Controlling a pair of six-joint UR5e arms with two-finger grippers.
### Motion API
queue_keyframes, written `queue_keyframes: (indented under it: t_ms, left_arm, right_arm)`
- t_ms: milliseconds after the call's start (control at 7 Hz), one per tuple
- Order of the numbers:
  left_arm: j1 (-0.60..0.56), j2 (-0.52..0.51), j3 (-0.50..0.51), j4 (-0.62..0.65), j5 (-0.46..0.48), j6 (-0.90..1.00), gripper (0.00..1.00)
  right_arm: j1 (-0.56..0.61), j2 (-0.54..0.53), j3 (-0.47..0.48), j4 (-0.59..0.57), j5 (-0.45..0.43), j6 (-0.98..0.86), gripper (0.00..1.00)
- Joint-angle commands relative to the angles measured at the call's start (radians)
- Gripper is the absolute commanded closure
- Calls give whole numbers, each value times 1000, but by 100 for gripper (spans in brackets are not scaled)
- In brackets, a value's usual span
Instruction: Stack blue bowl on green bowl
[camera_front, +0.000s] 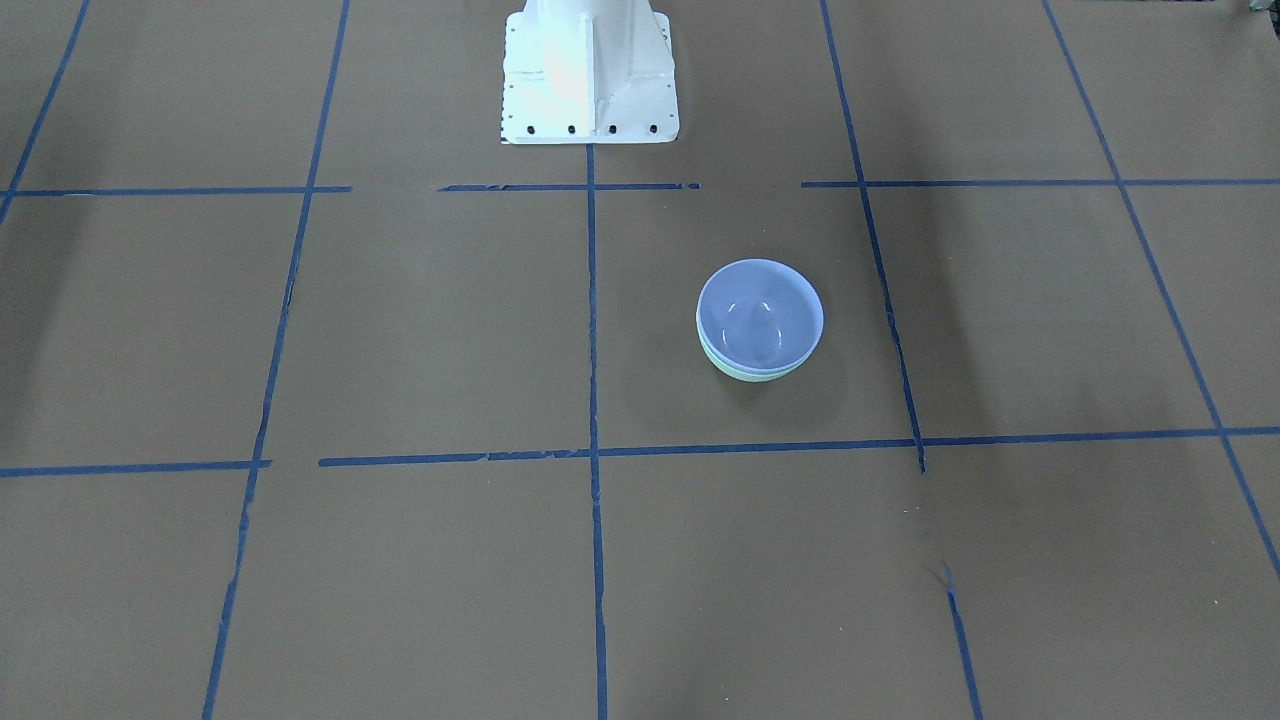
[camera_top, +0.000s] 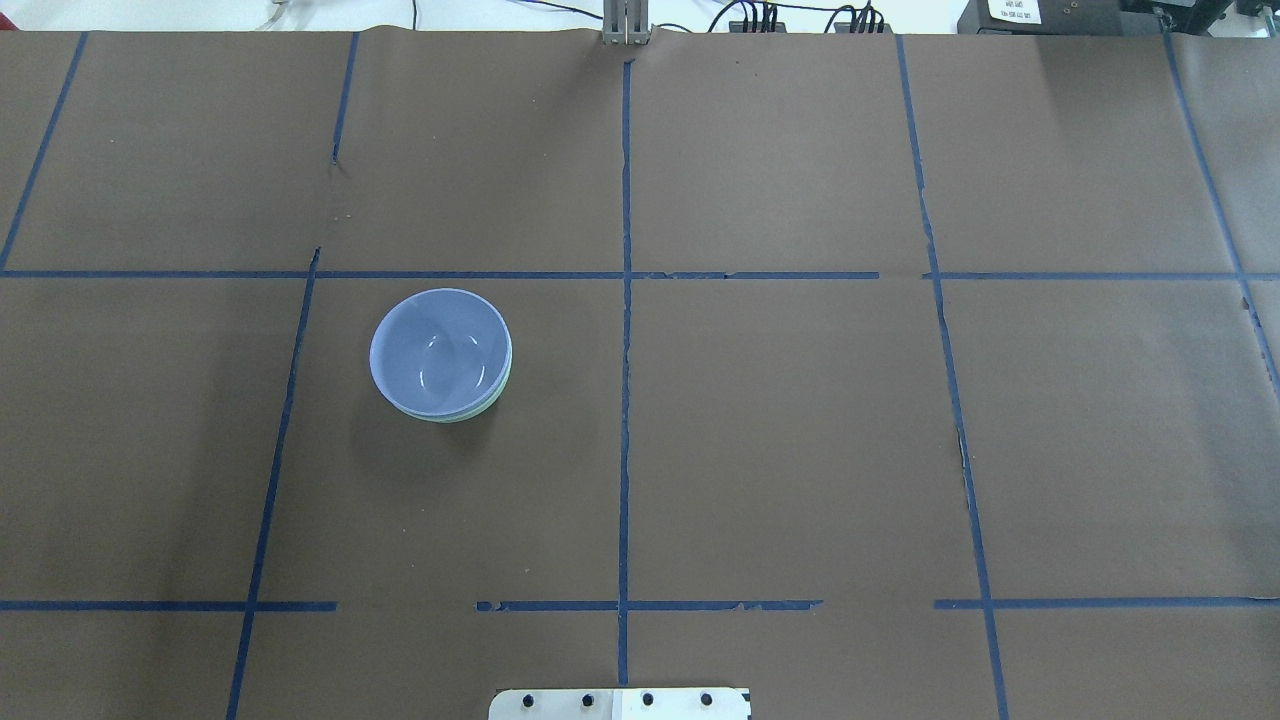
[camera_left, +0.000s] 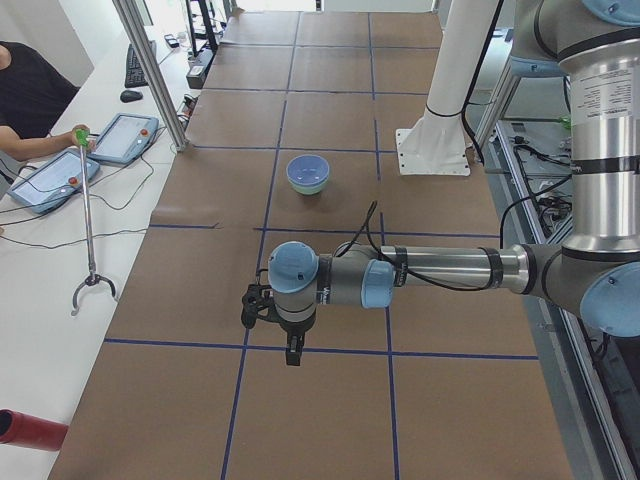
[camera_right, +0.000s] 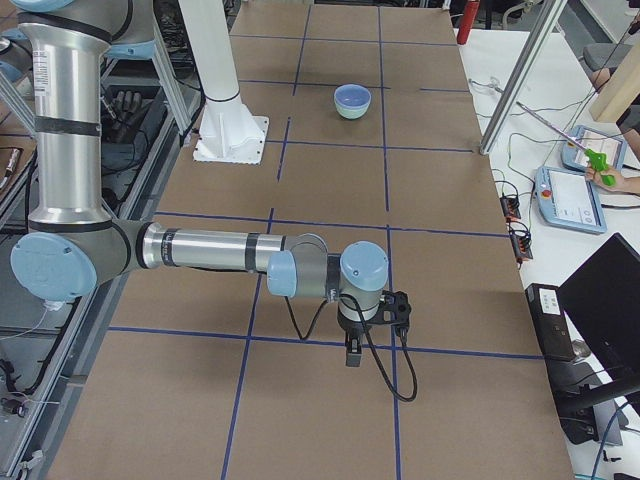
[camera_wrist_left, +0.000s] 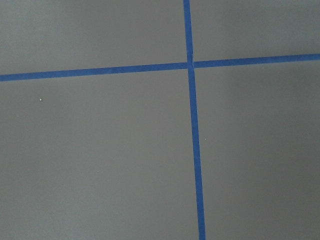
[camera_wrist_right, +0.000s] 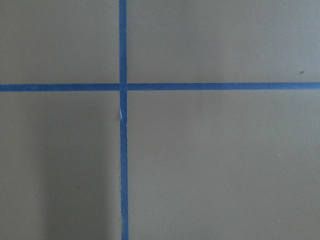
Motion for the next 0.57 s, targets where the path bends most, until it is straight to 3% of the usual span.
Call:
queue_keyframes:
  t_ms: [0,429]
  left_arm:
    - [0,-2,1,1,0,0,0]
    - [-2,-3,7,-1,5,-1,0]
  right_arm:
    - [0,0,0,1,0,0,0]
    - [0,0,0,1,0,0,0]
